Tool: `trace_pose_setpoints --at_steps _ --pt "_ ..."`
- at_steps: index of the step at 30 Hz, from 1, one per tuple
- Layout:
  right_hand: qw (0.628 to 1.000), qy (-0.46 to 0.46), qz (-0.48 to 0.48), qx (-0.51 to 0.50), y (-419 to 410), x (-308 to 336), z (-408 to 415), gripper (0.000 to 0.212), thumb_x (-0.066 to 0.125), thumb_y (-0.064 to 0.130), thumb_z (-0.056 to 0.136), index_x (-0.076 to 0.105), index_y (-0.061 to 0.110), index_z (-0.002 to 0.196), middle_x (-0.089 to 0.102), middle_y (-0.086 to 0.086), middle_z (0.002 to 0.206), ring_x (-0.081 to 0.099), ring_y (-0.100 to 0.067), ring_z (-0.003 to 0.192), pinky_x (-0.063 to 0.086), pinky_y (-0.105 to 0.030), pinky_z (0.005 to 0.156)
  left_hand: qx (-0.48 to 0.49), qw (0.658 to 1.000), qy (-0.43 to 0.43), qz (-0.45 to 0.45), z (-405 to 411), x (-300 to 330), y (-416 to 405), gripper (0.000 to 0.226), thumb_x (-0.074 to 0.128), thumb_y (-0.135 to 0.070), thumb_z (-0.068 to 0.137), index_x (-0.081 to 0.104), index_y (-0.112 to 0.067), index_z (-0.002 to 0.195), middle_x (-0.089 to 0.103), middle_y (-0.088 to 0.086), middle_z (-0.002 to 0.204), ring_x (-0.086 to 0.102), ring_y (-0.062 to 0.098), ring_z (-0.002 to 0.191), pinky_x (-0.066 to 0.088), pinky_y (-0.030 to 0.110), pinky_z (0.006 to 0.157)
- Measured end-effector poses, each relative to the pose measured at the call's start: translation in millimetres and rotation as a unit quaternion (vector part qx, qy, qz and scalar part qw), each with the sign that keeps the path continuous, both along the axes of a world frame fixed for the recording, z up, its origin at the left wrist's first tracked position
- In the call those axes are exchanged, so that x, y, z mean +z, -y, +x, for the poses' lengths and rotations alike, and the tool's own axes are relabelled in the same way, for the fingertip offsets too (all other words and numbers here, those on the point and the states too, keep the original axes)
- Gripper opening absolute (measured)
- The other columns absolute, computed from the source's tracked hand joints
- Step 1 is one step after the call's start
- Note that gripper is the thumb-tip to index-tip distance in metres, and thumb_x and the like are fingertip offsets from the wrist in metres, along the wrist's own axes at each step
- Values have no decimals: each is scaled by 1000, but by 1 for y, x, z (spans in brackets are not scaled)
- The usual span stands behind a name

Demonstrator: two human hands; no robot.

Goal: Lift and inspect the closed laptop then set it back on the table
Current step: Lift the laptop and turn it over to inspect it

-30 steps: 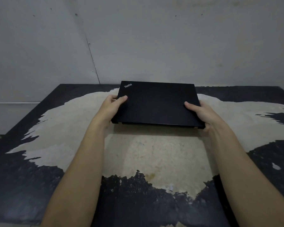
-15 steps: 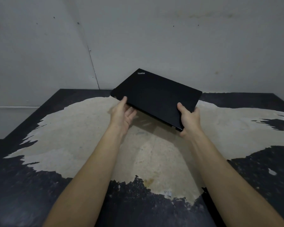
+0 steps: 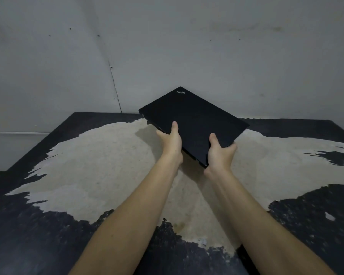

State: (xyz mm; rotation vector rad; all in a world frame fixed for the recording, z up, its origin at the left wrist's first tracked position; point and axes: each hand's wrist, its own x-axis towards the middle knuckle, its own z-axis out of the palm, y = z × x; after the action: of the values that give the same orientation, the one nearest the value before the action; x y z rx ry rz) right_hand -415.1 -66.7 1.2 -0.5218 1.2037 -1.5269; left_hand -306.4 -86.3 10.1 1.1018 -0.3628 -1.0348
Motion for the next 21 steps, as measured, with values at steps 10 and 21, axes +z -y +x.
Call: trace_pose_setpoints --at_steps 10,21 --pt "987 -16 -50 149 8 9 -16 36 59 52 95 67 27 121 82 1 107 80 -25 94 68 -47 70 44 999 -14 -17 38 2 6 20 67 -26 95 54 -29 110 69 7 125 70 31 108 58 55 95" --pt "984 46 23 168 18 13 -62 95 35 94 80 88 17 93 84 -11 109 82 -32 90 62 -40 75 -64 997 34 -31 72 10 -22 16 67 -19 98 63 -21 113 78 12 111 77 32 93 65 52 75"
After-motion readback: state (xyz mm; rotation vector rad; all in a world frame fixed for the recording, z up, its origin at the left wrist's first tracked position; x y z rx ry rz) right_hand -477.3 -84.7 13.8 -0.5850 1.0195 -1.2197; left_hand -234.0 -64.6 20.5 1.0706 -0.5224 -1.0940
